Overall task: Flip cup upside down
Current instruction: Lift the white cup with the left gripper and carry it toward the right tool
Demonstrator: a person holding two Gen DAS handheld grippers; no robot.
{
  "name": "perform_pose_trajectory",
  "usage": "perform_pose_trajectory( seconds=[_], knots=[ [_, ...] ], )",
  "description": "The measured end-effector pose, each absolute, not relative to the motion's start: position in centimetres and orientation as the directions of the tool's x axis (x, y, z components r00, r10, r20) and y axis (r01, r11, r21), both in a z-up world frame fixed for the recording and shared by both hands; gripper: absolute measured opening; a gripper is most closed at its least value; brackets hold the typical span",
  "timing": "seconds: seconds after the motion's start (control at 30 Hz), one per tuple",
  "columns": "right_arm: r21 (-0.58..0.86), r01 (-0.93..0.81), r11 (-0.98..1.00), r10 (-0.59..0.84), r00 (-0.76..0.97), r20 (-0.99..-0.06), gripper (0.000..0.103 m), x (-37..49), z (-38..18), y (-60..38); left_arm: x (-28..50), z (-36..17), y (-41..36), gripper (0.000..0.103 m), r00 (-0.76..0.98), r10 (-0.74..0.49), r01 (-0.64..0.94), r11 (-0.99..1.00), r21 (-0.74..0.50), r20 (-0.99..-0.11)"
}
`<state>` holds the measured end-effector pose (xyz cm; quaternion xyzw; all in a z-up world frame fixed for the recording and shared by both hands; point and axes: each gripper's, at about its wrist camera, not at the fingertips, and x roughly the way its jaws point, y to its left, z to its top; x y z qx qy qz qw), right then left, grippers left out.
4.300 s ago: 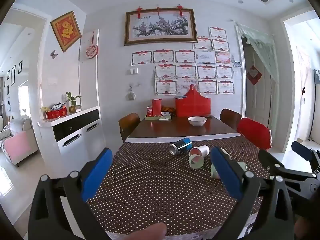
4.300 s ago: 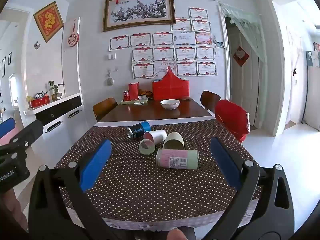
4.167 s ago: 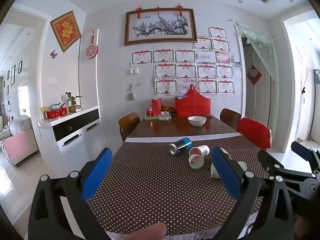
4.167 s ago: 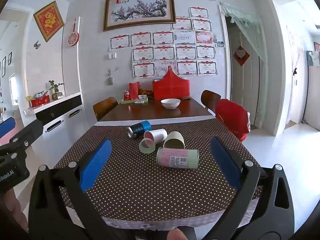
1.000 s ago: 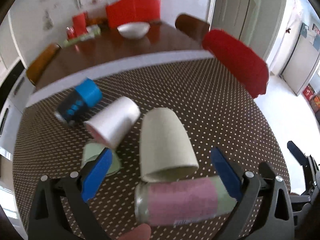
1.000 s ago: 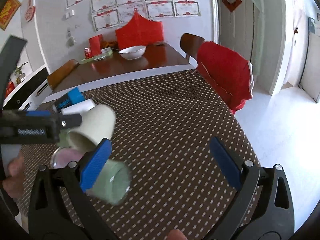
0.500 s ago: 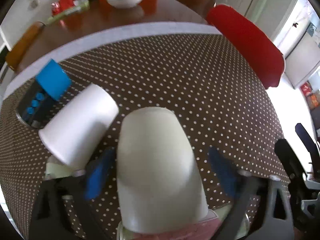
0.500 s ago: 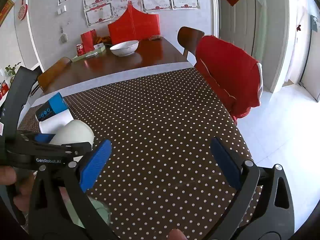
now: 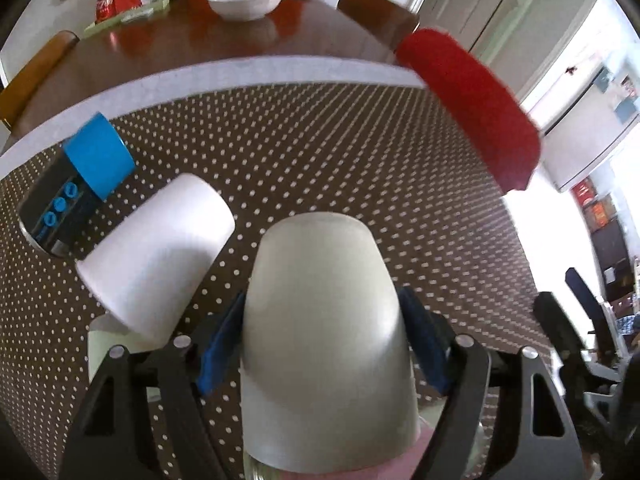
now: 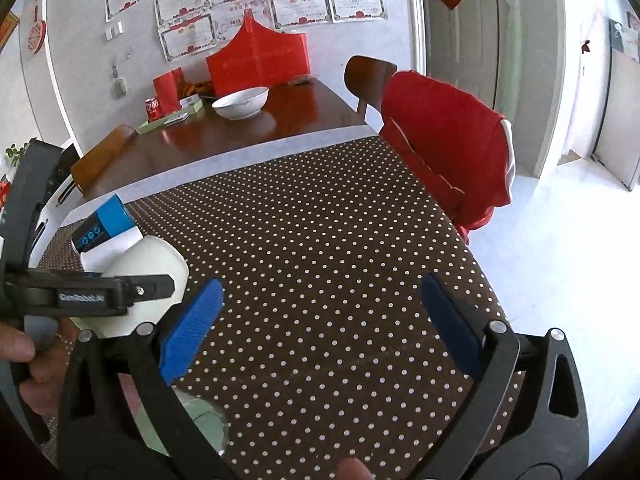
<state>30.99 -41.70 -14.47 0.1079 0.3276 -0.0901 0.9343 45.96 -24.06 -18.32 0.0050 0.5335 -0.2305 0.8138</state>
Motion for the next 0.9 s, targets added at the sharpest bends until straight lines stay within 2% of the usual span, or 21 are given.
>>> perform_pose_trajectory(
  seconds=[0.2,0.5,0.67,0.9],
  knots=[
    [0.141,0.239,0.961,-0.109,0.793,-0.6,0.097,29.1,-12.4,-40.1,43.8,-14.3,-22.0,0.075,0.39,-0.43,0.393,0.877,-0.274,-0.815],
    [0.131,0.204,0.97,-0.098,0.824,-0.558,0.097,25.9,-9.4,-35.3,38.5,-8.9,-15.9,0.075,0.473,-0.452,0.382,0.879,-0.286,-0.756],
    [0.124,0.159,0.979,-0.066,0.835,-0.547,0.097,24.1,-8.6,-31.8,34.9,-8.9,-11.7,0.075,0.503,-0.425,0.351,0.896,-0.272,-0.753],
    [0.107,0.116,0.987,-0.039,0.839,-0.543,0.097,20.8,-8.8,-27.5,30.5,-12.7,-7.7,0.075,0.51,-0.371,0.277,0.925,-0.26,-0.776]
  ],
)
